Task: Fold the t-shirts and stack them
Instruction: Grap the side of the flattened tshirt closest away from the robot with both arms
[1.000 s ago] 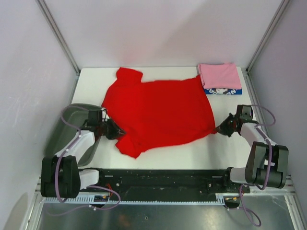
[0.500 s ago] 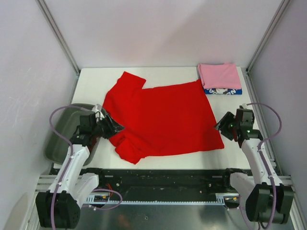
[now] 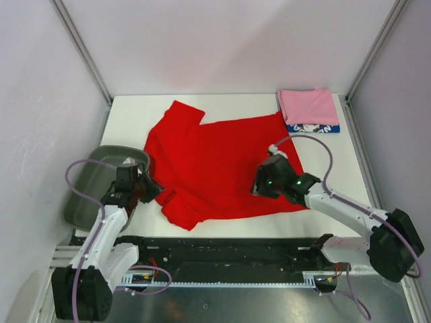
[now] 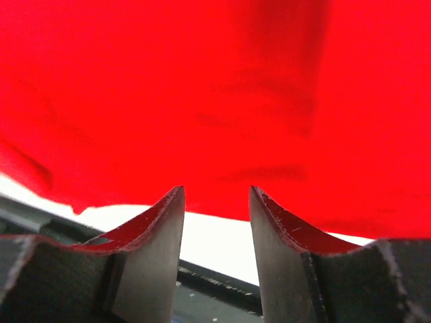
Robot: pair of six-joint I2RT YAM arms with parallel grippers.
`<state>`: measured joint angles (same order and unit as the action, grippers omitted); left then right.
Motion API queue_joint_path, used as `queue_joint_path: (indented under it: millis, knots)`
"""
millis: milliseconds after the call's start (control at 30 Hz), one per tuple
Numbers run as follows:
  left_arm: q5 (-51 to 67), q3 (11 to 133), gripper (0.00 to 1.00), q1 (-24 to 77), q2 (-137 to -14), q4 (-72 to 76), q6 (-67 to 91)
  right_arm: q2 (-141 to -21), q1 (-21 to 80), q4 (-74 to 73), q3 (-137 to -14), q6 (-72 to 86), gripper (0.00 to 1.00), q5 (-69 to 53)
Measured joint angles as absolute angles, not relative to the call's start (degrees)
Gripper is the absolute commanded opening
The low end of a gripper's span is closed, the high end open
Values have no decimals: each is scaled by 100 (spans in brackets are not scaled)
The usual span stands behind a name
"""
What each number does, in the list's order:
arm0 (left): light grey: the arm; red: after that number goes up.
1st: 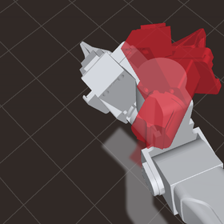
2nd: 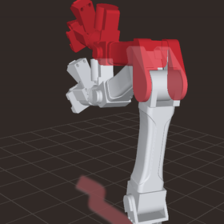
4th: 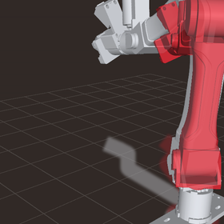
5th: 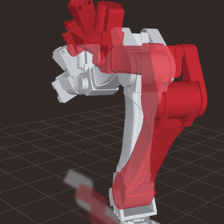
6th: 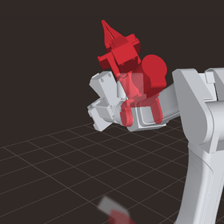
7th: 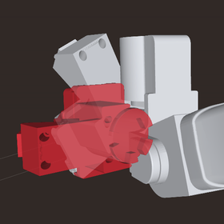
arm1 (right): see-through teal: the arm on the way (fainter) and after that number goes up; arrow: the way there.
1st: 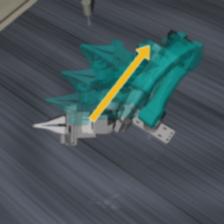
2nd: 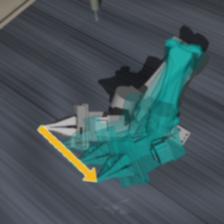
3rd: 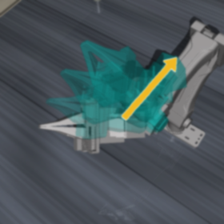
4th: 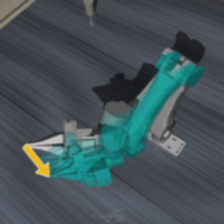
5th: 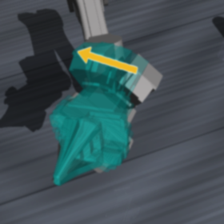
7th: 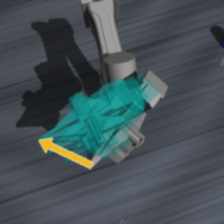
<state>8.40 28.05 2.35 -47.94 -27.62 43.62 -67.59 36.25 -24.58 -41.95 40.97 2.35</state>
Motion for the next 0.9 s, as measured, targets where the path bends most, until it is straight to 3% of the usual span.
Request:
queue_joint_path:
  millis: [200,400,567,900]
  knots:
    - [528,2932,31,237,-5570,-2781,4399,-7441,5629,-1796,-4836,4281,37,613]
    - [532,3330,33,239,-5642,-2755,4252,-8722,6919,-1409,-5782,4040,33,803]
    - [622,3393,35,239,-5391,-2755,4099,-9692,7465,-1343,-6547,3732,32,836]
    - [823,3393,35,239,-5131,-2759,4047,-10545,7710,-1481,-7129,3240,32,886]
